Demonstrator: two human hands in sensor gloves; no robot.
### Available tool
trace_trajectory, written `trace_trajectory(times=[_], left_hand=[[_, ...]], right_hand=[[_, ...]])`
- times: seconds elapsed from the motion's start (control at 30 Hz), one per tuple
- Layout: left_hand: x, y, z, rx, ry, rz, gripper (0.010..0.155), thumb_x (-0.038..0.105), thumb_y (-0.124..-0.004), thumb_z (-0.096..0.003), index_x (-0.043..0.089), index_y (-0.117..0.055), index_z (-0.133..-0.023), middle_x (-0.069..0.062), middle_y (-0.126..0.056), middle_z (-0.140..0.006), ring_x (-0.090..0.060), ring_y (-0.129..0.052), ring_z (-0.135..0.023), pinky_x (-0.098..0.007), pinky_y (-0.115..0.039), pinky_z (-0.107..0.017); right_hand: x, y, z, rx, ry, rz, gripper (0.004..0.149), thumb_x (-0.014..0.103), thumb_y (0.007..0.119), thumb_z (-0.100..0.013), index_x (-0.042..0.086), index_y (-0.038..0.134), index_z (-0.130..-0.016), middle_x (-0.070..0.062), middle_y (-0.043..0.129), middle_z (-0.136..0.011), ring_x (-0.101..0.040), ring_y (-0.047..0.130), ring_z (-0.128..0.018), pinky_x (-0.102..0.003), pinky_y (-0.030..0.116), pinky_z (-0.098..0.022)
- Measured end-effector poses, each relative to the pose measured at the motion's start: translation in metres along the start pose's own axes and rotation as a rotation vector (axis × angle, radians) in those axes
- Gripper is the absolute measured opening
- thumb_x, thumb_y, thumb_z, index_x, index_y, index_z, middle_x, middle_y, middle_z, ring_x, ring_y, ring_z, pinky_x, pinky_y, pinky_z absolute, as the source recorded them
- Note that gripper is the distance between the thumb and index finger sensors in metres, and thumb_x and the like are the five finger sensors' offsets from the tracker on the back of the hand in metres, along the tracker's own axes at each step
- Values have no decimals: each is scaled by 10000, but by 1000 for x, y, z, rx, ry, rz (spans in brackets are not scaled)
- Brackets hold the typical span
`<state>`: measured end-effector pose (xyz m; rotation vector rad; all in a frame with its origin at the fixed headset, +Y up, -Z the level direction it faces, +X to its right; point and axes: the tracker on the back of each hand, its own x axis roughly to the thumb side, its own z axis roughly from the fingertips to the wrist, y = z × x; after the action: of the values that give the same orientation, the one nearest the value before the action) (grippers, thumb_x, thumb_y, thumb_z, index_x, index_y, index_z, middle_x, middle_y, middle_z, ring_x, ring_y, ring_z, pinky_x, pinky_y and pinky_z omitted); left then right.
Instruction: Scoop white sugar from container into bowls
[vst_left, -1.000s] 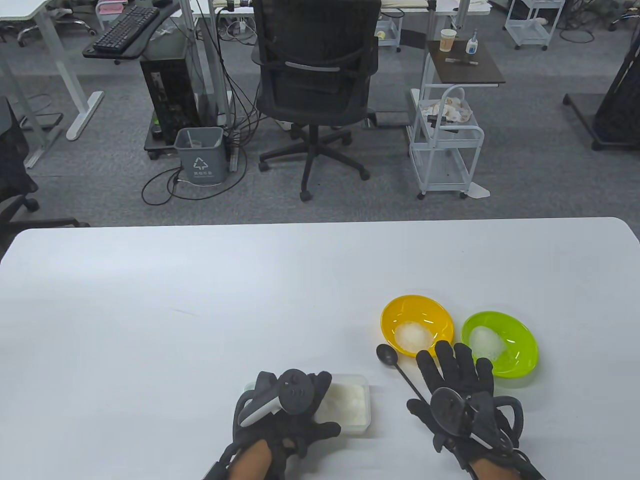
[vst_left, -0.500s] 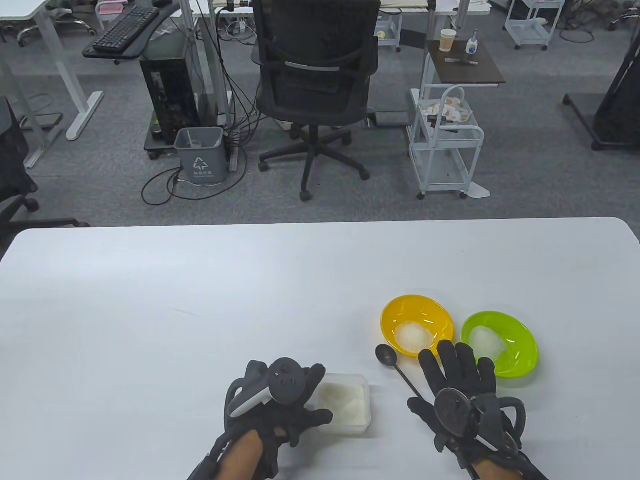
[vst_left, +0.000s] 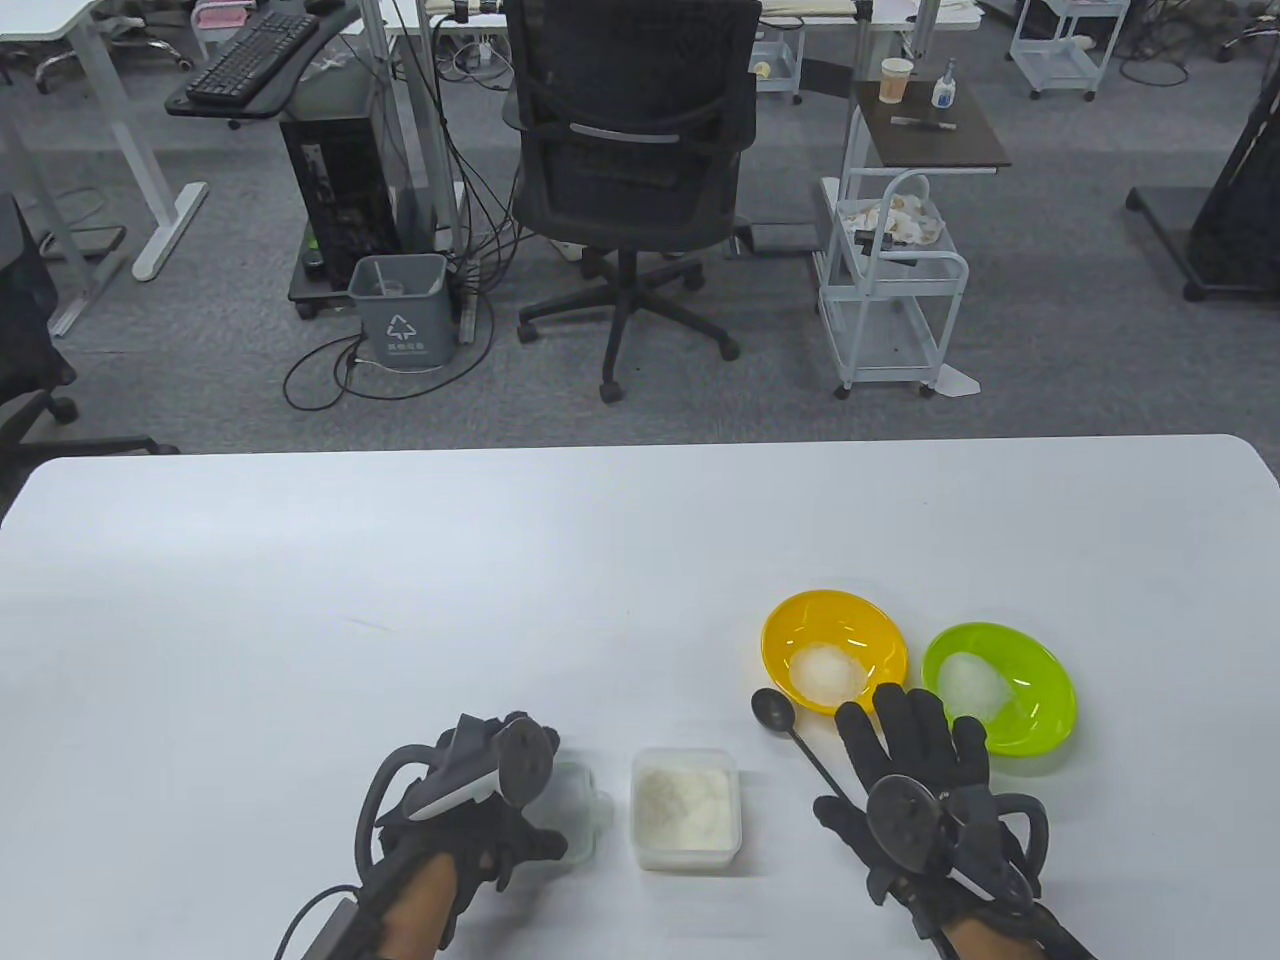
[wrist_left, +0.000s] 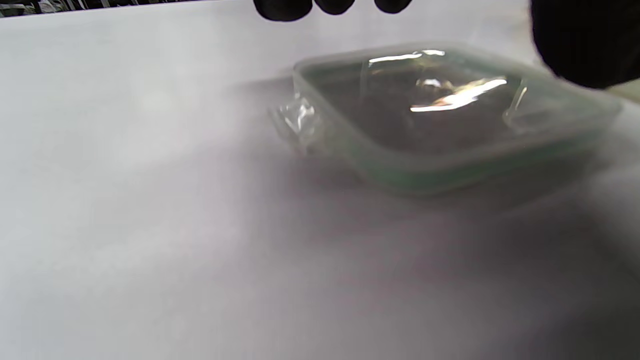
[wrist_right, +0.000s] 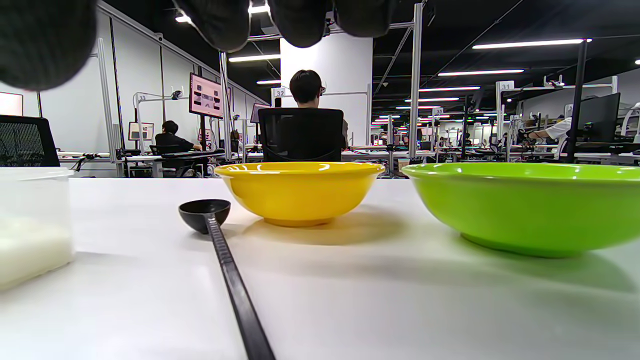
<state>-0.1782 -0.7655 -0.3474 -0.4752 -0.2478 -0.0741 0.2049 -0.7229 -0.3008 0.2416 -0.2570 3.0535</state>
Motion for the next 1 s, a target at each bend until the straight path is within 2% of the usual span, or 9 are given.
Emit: trace_trajectory(times=[0.13,0.23,0.43,0.73,1.0], left_hand=[[2,-9,-3,-43,-26,10,1077,751,-785,-300,385,-210,-1134,46,-162,-1245,-288,-285,-1223,-587,-243,-853],[3,-12,-4,-62,-40,6,1098,743,-811,-292,380,-199,-1128,52,-191,-1247,-289,-322,-1221,-594,-269,-856],[5,-14,-3,-57,-45,-18,1105,721,-841,-298,369,-198,-1125,47,-198,-1246,-297,-334,-1217,-597,-278,-855],[5,-12,-4,15,-58,-8,1128,737,-902,-238,353,-331,-1131,46,-337,-1243,-270,-475,-1186,-573,-358,-861],[2,-12,-4,39,-65,19,1144,741,-929,-213,341,-376,-1131,37,-385,-1235,-264,-519,-1171,-571,-383,-859]], right_hand=[[1,1,0,9,-2,3,824,693,719,-409,387,401,-1105,-105,298,-1219,-413,340,-1156,-669,295,-786],[1,3,0,17,-1,5,827,693,719,-408,386,401,-1106,-103,302,-1219,-409,344,-1156,-669,295,-786],[2,4,-1,29,1,11,823,690,720,-409,384,405,-1105,-105,308,-1218,-410,351,-1155,-668,296,-786],[4,6,-1,43,6,23,822,689,720,-409,381,408,-1105,-105,317,-1217,-410,358,-1153,-668,298,-786],[5,7,-2,49,11,15,821,688,720,-408,380,413,-1104,-107,324,-1216,-411,365,-1151,-668,301,-785]])
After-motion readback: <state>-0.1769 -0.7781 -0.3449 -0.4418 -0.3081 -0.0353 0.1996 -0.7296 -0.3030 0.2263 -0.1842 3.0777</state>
